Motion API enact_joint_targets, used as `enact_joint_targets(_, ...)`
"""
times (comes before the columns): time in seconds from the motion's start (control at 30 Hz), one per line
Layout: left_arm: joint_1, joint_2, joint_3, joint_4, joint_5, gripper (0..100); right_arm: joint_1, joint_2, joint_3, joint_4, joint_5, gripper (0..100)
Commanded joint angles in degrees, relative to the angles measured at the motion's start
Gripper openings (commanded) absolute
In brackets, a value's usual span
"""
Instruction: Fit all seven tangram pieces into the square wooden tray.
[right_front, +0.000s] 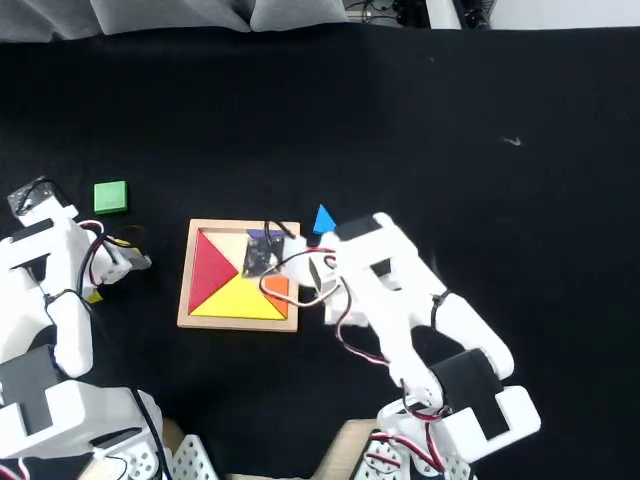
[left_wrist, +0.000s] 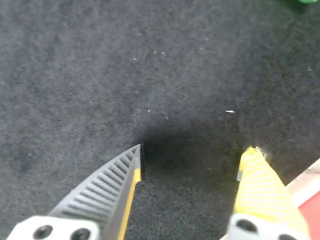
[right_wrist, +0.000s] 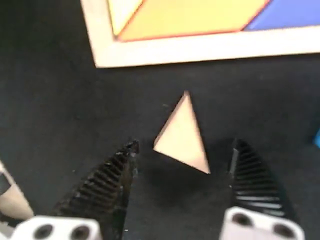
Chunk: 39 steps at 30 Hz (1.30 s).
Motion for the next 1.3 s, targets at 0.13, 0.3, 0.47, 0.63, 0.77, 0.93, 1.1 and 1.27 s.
enact_joint_targets(0.13, 0.8, -0.3, -0.2, -0.3, 0.3, 31, -1.0, -2.7, 1.5, -4.0, 2.8, 26.8)
enact_joint_targets(0.3, 0.7, -0.3, -0.2, -0.3, 0.3, 31, -1.0, -2.7, 3.9, -6.2, 2.9, 23.0)
enact_joint_targets(0.47, 0.8, -0.3, -0.2, -0.3, 0.3, 31, -0.9, -2.9, 8.3, -12.4, 2.7, 13.8)
enact_joint_targets(0.63, 0.9, -0.3, -0.2, -0.3, 0.4, 31, -0.8, -3.3, 7.4, -12.7, 2.5, 13.4)
enact_joint_targets(0.77, 0.9, -0.3, -0.2, -0.3, 0.4, 31, -1.0, -3.3, 3.0, -8.7, 1.6, 13.4)
enact_joint_targets(0.93, 0.9, -0.3, -0.2, -0.3, 0.4, 31, -3.1, -3.3, -12.0, 1.0, -12.1, 13.4)
enact_joint_targets(1.1, 0.9, -0.3, -0.2, -0.3, 0.4, 31, -9.7, -2.8, -26.1, 8.0, -32.2, 13.4)
enact_joint_targets(1.27, 0.7, -0.3, -0.2, -0.3, 0.5, 31, -13.1, -2.7, -30.4, 4.6, -50.7, 13.4)
